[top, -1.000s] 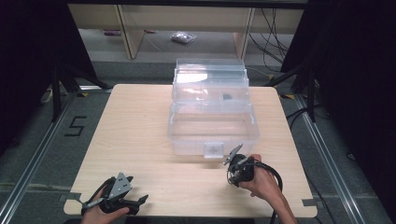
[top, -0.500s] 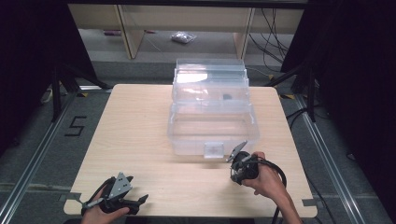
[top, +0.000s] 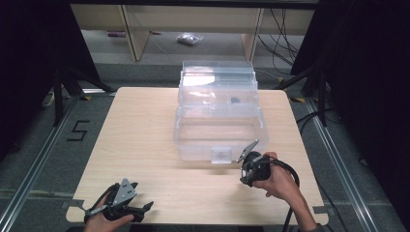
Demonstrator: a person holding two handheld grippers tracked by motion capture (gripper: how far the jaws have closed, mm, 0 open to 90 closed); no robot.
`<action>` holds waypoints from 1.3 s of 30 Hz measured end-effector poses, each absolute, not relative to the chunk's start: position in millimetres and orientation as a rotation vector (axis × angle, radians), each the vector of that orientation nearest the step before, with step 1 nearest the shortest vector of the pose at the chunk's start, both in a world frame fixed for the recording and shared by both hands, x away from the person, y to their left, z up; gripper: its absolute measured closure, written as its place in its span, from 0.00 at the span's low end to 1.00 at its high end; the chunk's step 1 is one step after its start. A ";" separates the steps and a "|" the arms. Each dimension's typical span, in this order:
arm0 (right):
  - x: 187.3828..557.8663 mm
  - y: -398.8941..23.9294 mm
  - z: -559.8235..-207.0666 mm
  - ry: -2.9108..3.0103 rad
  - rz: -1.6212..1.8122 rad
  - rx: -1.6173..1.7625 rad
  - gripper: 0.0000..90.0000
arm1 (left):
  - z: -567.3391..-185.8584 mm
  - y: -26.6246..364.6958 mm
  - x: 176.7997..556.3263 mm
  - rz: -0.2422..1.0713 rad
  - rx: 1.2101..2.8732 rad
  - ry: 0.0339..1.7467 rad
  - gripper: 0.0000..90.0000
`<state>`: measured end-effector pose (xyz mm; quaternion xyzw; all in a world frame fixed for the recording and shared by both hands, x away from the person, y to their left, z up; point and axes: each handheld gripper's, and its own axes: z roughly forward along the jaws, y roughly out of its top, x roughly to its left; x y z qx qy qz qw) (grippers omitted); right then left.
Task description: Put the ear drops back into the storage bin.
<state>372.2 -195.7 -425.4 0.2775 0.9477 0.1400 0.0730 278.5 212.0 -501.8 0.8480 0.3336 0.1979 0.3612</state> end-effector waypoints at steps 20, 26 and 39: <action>384.0 -207.4 -389.4 2.866 0.440 0.802 0.67 | -502.0 211.6 278.7 0.508 2.186 0.863 0.18; 387.9 -211.5 -376.4 2.859 0.453 0.816 0.67 | -501.8 212.7 279.8 0.514 2.204 0.853 0.18; 404.4 -213.1 -344.9 2.860 0.453 0.815 0.67 | -500.8 212.9 279.3 0.512 2.201 0.861 0.18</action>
